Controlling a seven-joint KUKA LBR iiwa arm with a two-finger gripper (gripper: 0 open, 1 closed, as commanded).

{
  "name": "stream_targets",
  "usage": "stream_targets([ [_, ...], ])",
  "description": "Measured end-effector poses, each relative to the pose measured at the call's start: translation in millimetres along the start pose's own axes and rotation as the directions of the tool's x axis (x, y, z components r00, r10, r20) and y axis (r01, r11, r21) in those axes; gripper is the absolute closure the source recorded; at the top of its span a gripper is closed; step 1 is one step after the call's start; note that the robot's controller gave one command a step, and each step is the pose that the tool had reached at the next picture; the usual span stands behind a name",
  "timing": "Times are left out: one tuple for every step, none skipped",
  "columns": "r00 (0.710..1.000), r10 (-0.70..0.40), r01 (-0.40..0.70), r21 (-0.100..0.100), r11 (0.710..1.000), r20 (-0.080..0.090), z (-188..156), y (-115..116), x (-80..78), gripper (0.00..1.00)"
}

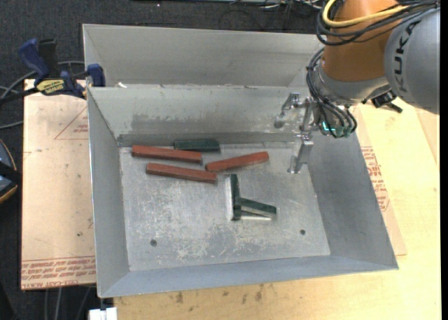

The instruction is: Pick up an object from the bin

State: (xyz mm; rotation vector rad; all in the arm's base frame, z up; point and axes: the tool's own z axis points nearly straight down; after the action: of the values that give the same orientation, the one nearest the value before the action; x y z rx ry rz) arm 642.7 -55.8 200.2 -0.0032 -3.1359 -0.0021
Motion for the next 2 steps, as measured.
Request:
stream_targets([
  [1.0, -0.001, 0.001, 0.001, 1.0, 0.008, -5, 0, -1.6, 0.0],
  [1.0, -0.029, 0.029, 0.001, 1.0, 0.012, 80, 27, -8.9, 0.0],
])
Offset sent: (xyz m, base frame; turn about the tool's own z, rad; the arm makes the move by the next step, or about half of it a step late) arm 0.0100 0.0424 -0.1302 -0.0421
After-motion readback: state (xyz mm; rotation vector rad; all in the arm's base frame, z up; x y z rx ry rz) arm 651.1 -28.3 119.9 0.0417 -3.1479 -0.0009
